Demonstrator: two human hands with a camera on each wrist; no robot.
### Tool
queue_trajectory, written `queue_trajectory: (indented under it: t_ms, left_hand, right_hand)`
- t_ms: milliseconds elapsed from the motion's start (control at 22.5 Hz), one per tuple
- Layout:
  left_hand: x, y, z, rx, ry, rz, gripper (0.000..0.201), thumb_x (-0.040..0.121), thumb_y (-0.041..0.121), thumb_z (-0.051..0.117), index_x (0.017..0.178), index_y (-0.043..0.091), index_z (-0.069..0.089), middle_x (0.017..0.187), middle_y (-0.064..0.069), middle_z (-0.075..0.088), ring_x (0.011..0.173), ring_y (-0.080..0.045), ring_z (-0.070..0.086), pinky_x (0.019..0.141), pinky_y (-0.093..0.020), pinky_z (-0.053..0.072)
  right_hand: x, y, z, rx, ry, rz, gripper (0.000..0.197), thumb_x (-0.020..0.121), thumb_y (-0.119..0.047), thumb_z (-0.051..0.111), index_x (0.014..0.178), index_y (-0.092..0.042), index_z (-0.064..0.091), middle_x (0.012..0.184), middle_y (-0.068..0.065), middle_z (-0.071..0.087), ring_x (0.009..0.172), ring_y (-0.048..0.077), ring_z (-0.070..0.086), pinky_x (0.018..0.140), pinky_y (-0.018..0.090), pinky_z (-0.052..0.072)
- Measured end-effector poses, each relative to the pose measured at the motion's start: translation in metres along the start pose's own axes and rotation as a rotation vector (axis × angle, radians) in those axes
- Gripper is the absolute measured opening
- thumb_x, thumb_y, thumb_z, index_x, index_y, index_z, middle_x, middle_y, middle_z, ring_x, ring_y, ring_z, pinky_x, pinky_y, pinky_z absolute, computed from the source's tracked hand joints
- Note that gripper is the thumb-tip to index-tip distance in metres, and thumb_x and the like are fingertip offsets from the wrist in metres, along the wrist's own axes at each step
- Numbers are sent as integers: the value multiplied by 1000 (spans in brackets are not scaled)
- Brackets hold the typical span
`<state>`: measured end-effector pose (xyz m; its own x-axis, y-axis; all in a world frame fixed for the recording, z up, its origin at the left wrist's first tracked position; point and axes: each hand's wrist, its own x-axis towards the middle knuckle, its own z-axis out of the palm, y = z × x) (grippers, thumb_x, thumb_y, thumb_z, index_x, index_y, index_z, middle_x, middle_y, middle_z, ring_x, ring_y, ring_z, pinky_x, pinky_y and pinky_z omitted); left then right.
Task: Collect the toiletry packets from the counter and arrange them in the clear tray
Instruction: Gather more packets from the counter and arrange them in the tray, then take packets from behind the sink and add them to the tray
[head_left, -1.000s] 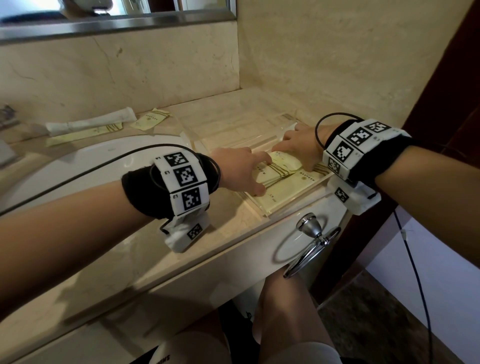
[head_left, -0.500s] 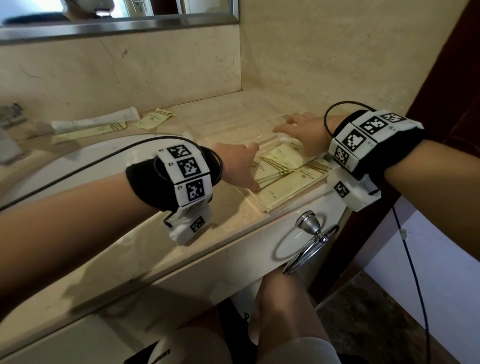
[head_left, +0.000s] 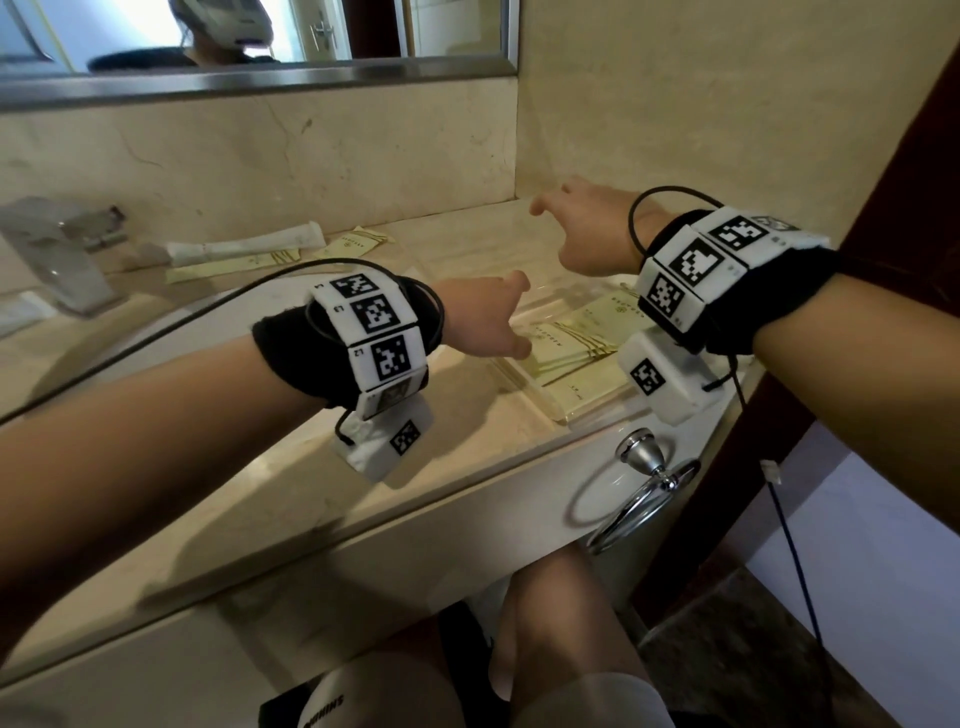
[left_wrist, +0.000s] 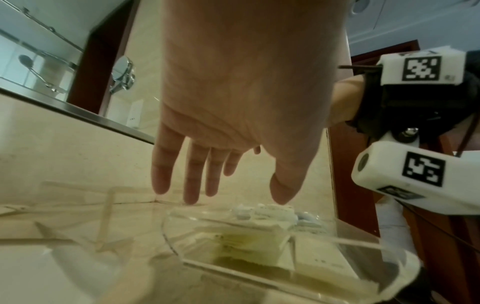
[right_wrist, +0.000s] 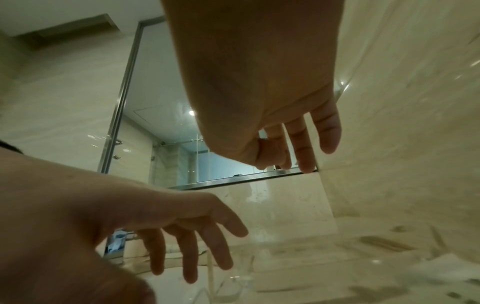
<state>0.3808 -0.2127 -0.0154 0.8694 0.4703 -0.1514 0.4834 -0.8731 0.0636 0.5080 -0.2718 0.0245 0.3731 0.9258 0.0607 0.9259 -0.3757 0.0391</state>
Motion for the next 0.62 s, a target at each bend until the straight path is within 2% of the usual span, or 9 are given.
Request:
queue_trajectory:
  t_ms: [133, 267, 444, 622]
  left_hand:
    - [-9, -18, -9, -5, 41, -31, 65, 91, 38, 52, 145, 14, 25, 140, -7, 49, 122, -27, 51, 99, -37, 43]
    - [-26, -49, -12, -8, 76, -140, 58, 91, 36, 52, 142, 16, 34, 138, -6, 51, 123, -27, 50, 99, -35, 43]
    - [-52, -83, -16, -14, 159, -242, 48, 91, 30, 54, 135, 14, 46, 135, -6, 54, 123, -27, 50, 98, -33, 40]
    - [-68, -123, -19, -51, 209, -364, 43, 89, 30, 54, 129, 16, 53, 130, -6, 58, 119, -28, 52, 95, -33, 41]
  right_hand:
    - [5, -19, -6, 12, 43, -16, 55, 88, -9, 44, 141, -20, 35, 144, 7, 37, 123, 27, 48, 84, 34, 42]
    - [11, -50, -9, -3, 31, -82, 47, 89, -11, 44, 135, -17, 44, 138, 9, 44, 121, 27, 49, 85, 35, 42]
    - [21, -92, -7, 5, 17, -170, 39, 88, -15, 44, 126, -16, 55, 129, 10, 55, 115, 30, 54, 94, 38, 47]
    - [33, -133, -1, 11, 1, -246, 34, 90, -16, 44, 119, -12, 61, 122, 13, 60, 111, 32, 57, 92, 38, 49]
